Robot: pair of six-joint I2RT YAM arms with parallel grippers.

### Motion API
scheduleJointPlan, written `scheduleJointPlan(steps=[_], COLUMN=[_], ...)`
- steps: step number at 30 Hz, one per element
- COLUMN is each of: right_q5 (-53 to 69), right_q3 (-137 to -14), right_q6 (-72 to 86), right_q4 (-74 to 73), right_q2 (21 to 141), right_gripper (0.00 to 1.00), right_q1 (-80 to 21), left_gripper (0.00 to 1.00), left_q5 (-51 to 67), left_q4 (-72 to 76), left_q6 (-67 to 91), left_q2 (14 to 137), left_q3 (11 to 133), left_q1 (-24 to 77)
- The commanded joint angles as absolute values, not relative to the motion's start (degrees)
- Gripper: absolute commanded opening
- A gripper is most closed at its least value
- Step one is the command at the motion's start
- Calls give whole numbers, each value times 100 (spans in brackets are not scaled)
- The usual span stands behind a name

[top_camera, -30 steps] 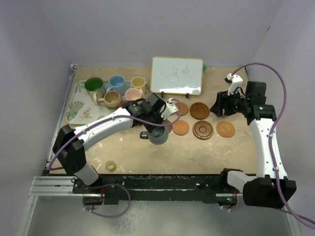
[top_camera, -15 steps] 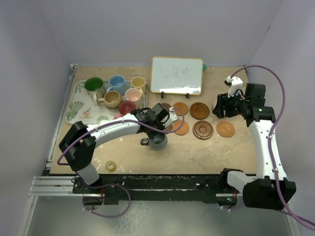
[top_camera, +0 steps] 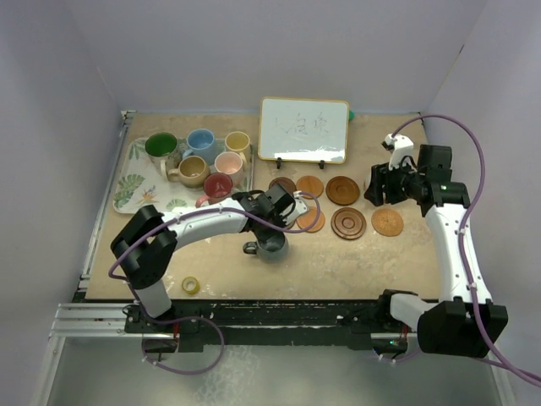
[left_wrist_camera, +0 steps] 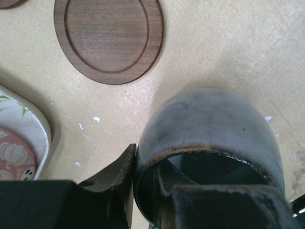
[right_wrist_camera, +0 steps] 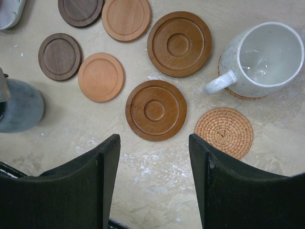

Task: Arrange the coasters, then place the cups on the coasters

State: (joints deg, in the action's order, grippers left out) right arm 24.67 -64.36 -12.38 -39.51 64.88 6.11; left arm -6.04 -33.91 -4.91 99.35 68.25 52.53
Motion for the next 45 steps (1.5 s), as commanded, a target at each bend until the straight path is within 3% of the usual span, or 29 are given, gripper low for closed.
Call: scheduleJointPlan(steps=[1, 7, 17, 26, 41, 45], right_q5=[2359, 2444, 2453, 2724, 2343, 2040], right_q3=[-6435, -6462, -6553, -6688, -6544, -6885], right_q6=[-1345, -1351, -1474, -1546, -1095, -1085], right_q4=[-3731, -3741, -3794, -3861, -3082, -3197], right_q2=[6516, 6664, 6873, 6953, 7456, 8033], right_gripper=[62, 62, 63, 64, 67, 67], right_q1=[598, 598, 593, 59, -2493, -3149], left_gripper=[15, 21, 49, 61, 64, 64], left_q5=[-428, -337, 195, -139, 1155, 1119], left_q4=[-3142, -3196, -3207, -3724, -3977, -4033], left_q6=[-322, -334, -491, -1216, -975, -986], left_q2=[9829, 9697, 8888, 7870, 6425, 6255], left_q3=[7002, 6997, 6690, 6749, 7281, 7376], left_q1=[5287, 5284, 5290, 5140, 1256, 835])
